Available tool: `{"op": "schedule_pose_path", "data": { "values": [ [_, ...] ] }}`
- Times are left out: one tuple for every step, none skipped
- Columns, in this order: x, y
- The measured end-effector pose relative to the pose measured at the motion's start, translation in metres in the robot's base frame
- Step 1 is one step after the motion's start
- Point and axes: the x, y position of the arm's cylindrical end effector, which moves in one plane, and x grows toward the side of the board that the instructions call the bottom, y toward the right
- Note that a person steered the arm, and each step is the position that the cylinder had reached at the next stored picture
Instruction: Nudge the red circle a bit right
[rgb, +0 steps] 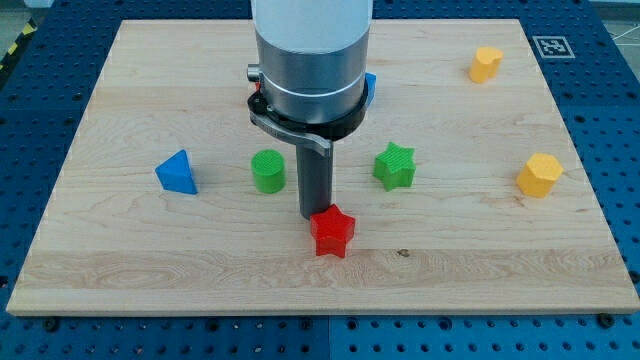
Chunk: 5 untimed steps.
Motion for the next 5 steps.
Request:
{"op": "schedule_pose_path", "data": {
  "values": [
    [0.013,0.0],
    [-0.008,0.003],
    [-0.086,0.008],
    [-0.18,0.008],
    [-0.215,-0.021]
  ]
}}
